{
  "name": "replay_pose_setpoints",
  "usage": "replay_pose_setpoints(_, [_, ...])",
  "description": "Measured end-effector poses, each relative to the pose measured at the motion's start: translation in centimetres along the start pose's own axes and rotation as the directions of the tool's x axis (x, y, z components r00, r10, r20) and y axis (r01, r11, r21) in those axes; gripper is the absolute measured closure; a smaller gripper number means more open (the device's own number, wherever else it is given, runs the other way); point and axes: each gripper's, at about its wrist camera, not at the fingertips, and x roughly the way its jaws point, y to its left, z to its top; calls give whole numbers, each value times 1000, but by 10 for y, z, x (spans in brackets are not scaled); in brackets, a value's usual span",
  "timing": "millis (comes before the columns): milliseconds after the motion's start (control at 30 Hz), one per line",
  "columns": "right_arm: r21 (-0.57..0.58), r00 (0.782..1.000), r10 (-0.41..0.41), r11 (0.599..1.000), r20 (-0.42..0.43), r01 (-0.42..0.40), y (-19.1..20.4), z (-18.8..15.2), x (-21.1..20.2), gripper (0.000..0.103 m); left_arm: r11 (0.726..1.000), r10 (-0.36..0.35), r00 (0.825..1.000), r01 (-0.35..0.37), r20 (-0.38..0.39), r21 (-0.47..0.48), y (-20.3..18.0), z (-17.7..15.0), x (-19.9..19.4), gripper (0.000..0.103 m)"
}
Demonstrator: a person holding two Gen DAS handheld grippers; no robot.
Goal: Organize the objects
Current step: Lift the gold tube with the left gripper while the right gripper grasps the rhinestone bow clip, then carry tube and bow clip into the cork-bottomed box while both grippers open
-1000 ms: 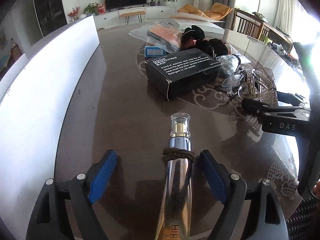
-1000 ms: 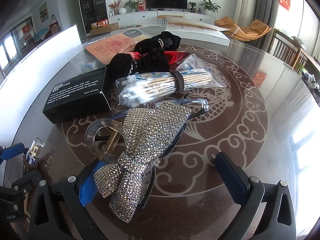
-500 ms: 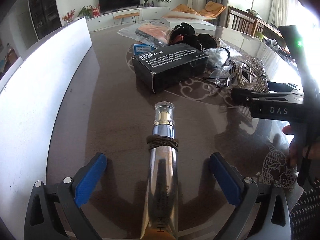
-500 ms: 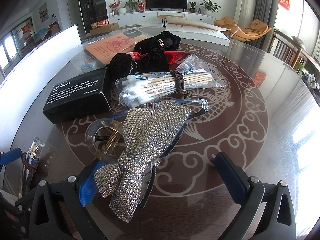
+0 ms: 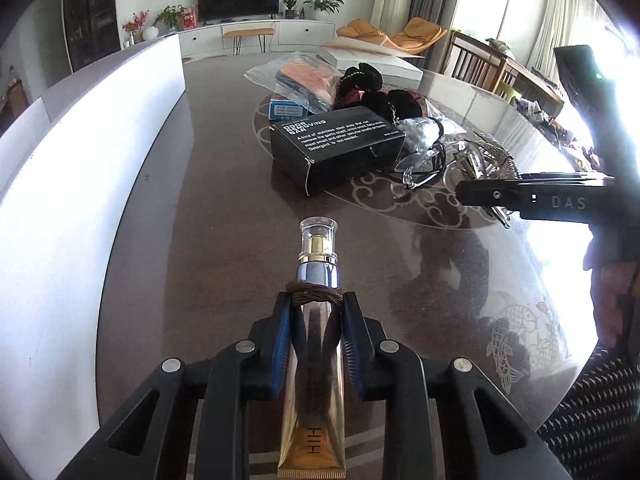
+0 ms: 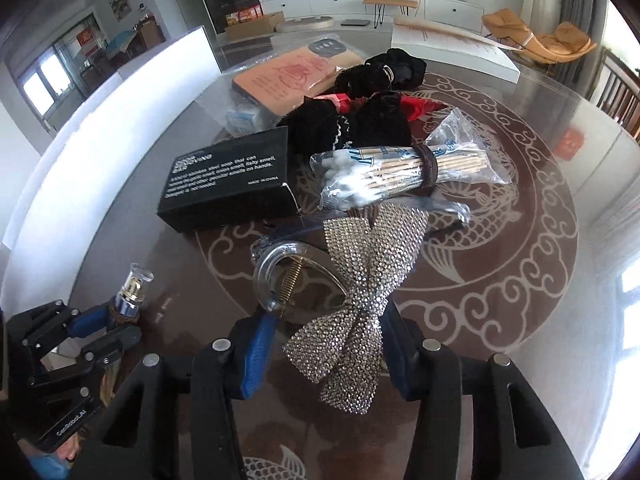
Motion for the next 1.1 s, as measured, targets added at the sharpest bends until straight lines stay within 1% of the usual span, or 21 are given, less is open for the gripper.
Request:
replay_pose_setpoints(100, [0, 999, 23, 1000, 45, -23, 2, -8, -31, 53, 998, -47, 998, 49, 52, -29, 8, -3, -20, 78])
replay_pose_setpoints(167, [5, 997, 29, 1000, 64, -29, 5, -11, -48, 53, 994, -86, 992, 92, 92, -57, 14, -2, -37, 78])
replay_pose_setpoints(267, [1, 994, 55, 998, 91, -55, 20, -10, -69, 53, 982, -135, 979, 153, 153, -109, 28, 4, -73, 78])
replay_pose_setpoints(333, [-24, 988, 90, 996, 124, -88, 42, -2, -84, 53, 973, -150, 966, 182, 209, -144, 44, 11, -106, 78])
replay_pose_setpoints(367, [-43, 983, 118, 993, 143, -113, 55, 5, -91, 53, 970, -141, 961, 183, 239, -163, 56, 15, -123, 78])
replay_pose_setpoints(433, [-97, 965, 191, 980, 180, -176, 90, 20, -105, 53, 968, -92, 953, 154, 287, -200, 84, 21, -154, 78])
replay_pose_setpoints(533, [-191, 928, 312, 942, 204, -274, 154, 47, -115, 53, 953, 4, 951, 89, 309, -289, 139, 28, -181, 78])
replay_pose_setpoints(600, [-244, 901, 394, 905, 180, -347, 197, 65, -110, 53, 937, 89, 956, 15, 279, -349, 175, 28, -185, 79])
replay_pose_setpoints(633, [-271, 893, 418, 890, 167, -366, 218, 71, -106, 53, 929, 121, 958, -16, 260, -370, 191, 27, -184, 78])
replay_pose_setpoints(700, [-319, 888, 442, 866, 126, -386, 257, 80, -90, 53, 910, 170, 966, -79, 195, -407, 219, 24, -175, 79])
replay_pose_setpoints(767, [-336, 891, 449, 850, 62, -405, 287, 86, -64, 53, 900, 188, 977, -128, 105, -417, 239, 22, -155, 78])
replay_pose_setpoints(800, [-338, 893, 449, 844, 21, -416, 299, 87, -48, 52, 889, 216, 975, -179, 41, -420, 248, 20, -144, 78])
replay_pose_setpoints(833, [-327, 892, 452, 840, -21, -433, 308, 87, -33, 50, 877, 246, 969, -232, -22, -420, 256, 18, -132, 77])
replay_pose_setpoints(867, [-303, 892, 448, 843, -64, -445, 315, 87, -19, 36, 865, 269, 960, -274, -73, -420, 261, 16, -121, 75])
replay_pose_setpoints(900, [-276, 898, 432, 855, -87, -439, 317, 87, -9, 22, 854, 286, 952, -305, -110, -420, 264, 12, -113, 71])
replay_pose_setpoints(933, [-253, 902, 423, 867, -86, -430, 316, 86, -5, 19, 848, 300, 946, -325, -127, -419, 264, 10, -109, 68])
replay_pose_setpoints(967, [-245, 901, 428, 869, -69, -431, 312, 84, -5, 19, 847, 306, 944, -328, -121, -418, 260, 9, -109, 67])
replay_pose_setpoints(1000, [-250, 905, 424, 873, -39, -420, 305, 82, -10, 19, 853, 309, 946, -322, -101, -411, 252, 10, -111, 63])
replay_pose_setpoints(1033, [-263, 917, 399, 885, -1, -385, 296, 78, -16, 18, 860, 314, 946, -317, -76, -401, 242, 12, -114, 55])
replay_pose_setpoints(1067, [-276, 927, 372, 897, 45, -346, 285, 74, -24, 14, 869, 318, 947, -311, -46, -386, 231, 15, -117, 50])
replay_pose_setpoints(1100, [-280, 933, 348, 908, 92, -311, 272, 69, -32, 6, 882, 315, 949, -297, -9, -366, 216, 19, -123, 44])
